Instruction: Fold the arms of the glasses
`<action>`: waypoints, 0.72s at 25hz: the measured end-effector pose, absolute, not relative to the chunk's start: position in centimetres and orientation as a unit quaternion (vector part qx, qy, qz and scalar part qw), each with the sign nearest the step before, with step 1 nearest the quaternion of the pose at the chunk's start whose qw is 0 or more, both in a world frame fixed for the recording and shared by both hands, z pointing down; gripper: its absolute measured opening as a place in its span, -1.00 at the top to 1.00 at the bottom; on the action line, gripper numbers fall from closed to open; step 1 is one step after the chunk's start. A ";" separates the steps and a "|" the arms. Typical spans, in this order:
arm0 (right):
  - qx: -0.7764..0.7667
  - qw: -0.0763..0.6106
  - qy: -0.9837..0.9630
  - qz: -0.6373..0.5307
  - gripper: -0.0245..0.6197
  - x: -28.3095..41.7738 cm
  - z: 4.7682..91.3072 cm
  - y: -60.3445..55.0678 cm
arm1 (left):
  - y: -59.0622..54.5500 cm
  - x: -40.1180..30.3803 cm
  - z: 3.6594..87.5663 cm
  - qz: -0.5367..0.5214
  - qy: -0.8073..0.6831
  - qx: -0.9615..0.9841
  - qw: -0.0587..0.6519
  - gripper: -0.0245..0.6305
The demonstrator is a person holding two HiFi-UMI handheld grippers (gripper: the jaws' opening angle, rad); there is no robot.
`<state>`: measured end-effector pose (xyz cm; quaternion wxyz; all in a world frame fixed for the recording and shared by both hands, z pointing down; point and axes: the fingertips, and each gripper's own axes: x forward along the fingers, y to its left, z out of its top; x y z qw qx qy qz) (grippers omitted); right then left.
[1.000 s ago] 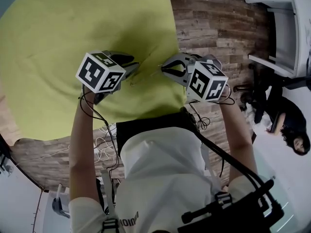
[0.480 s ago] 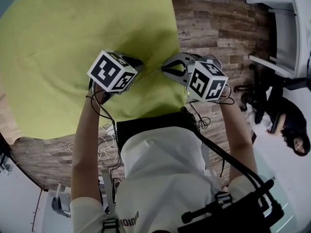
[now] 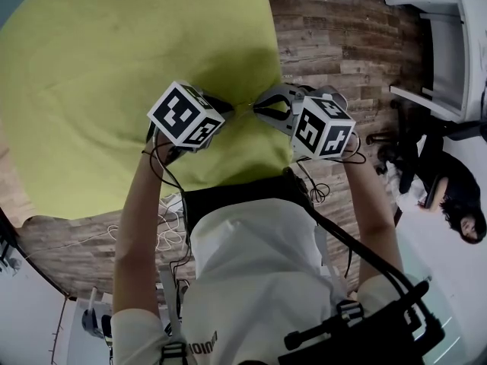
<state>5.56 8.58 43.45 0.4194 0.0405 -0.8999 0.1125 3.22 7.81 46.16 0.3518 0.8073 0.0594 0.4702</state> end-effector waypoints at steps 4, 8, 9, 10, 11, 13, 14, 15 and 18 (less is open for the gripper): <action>0.043 0.422 -0.898 0.116 0.83 5.8 43.6 8.7 | 8.2 3.5 46.2 0.467 0.068 0.807 0.355 0.80; 0.046 0.423 -0.897 0.117 0.83 5.9 43.7 8.8 | 8.3 3.6 46.0 0.464 0.072 0.811 0.348 0.80; 0.046 0.423 -0.897 0.117 0.83 5.9 43.8 8.9 | 8.2 3.7 45.9 0.461 0.072 0.813 0.347 0.80; 0.046 0.424 -0.897 0.117 0.83 6.0 43.9 8.9 | 8.2 3.7 45.8 0.458 0.071 0.815 0.348 0.80; 0.047 0.426 -0.896 0.118 0.83 6.0 44.1 9.0 | 8.2 3.8 45.7 0.454 0.070 0.817 0.348 0.80; 0.049 0.432 -0.892 0.123 0.82 6.1 44.4 9.1 | 8.1 3.8 45.5 0.451 0.069 0.820 0.346 0.80; 0.048 0.434 -0.891 0.126 0.82 6.2 44.6 9.1 | 8.0 3.8 45.4 0.450 0.069 0.822 0.343 0.80; 0.047 0.436 -0.890 0.129 0.82 6.2 44.7 9.2 | 8.0 3.8 45.3 0.447 0.068 0.824 0.342 0.80; 0.039 0.432 -0.890 0.140 0.79 6.3 44.5 9.4 | 7.5 3.9 44.6 0.434 0.059 0.832 0.341 0.80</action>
